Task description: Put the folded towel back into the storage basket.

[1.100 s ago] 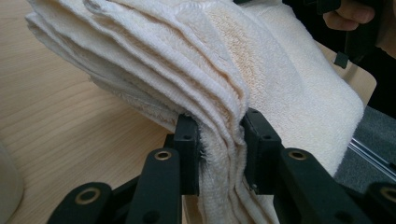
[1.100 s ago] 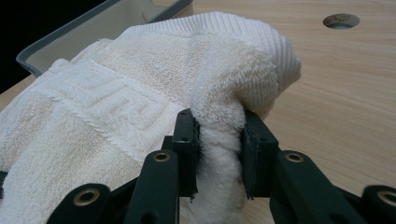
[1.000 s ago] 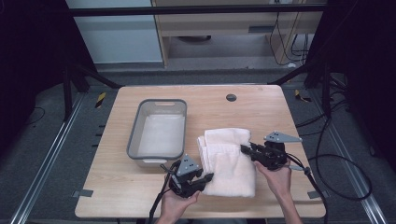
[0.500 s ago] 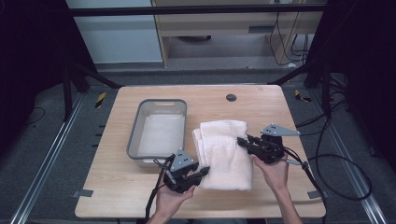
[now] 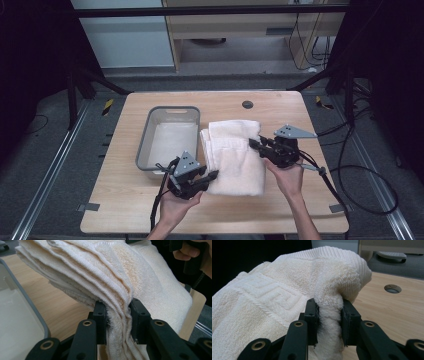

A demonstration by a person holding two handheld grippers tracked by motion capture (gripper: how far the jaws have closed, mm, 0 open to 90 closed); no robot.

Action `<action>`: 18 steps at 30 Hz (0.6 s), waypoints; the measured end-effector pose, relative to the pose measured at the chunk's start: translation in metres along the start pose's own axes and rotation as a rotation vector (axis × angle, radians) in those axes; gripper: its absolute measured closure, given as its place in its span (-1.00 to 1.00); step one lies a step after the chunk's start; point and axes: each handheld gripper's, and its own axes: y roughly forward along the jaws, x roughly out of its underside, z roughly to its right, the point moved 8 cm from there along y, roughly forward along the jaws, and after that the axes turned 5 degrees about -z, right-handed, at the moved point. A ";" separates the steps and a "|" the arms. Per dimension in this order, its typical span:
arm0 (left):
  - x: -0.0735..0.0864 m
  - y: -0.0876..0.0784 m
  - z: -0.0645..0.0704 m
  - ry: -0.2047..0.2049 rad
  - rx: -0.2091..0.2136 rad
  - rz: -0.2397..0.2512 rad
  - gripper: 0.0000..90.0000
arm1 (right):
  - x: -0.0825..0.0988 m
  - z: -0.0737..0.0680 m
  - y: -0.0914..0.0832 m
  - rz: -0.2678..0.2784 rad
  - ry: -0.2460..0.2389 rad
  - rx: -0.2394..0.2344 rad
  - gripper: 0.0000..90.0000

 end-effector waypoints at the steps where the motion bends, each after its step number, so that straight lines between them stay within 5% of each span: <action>1: -0.001 -0.001 -0.001 0.000 -0.003 0.004 0.54 | -0.001 0.000 0.000 0.002 -0.002 0.001 0.57; 18: -0.010 -0.020 -0.023 -0.022 -0.010 0.045 0.54 | -0.029 -0.014 0.014 0.013 -0.028 -0.008 0.57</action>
